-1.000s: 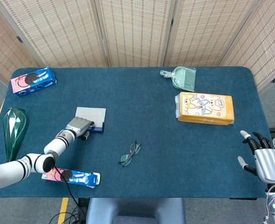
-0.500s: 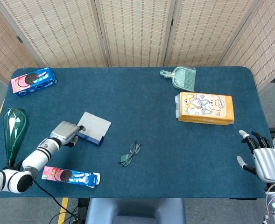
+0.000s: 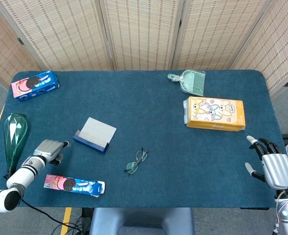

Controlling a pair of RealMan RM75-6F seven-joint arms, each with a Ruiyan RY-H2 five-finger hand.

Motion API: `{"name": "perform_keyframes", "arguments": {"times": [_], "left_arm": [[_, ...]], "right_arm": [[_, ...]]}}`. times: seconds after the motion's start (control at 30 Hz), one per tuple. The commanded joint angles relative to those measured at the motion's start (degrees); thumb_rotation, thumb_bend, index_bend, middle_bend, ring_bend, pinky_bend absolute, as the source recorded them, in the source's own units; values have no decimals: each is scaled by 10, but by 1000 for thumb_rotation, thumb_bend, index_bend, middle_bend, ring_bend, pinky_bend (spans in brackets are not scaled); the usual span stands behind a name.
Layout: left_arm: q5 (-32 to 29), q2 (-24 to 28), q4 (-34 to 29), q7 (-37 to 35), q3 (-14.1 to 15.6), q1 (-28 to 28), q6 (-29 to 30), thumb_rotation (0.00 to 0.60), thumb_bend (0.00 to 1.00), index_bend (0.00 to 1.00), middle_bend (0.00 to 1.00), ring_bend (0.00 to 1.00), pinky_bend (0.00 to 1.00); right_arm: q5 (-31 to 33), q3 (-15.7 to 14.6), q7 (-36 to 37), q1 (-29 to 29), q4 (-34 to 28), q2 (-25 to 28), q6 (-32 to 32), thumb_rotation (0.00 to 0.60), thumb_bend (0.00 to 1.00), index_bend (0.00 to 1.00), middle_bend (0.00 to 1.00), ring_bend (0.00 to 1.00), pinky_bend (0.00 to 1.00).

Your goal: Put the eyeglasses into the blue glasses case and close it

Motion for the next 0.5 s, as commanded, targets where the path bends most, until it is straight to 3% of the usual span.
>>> {"name": "perform_keyframes", "arguments": {"times": [0.03, 0.2, 0.5], "left_arm": [[-26, -23, 29, -9, -3, -2, -24, 600, 652, 145, 1000, 1000, 1000], [-50, -44, 65, -37, -15, -10, -72, 600, 652, 91, 1000, 1000, 1000], [-41, -71, 113, -88, -49, -18, -112, 600, 652, 25, 1000, 1000, 1000]], "right_arm": [[1, 0, 0, -1, -1, 0, 1, 600, 296, 119, 363, 208, 202], [4, -1, 0, -6, -1, 1, 7, 600, 297, 119, 366, 215, 202], [7, -2, 3, -10, 2, -1, 11, 600, 298, 119, 375, 226, 202]]}}
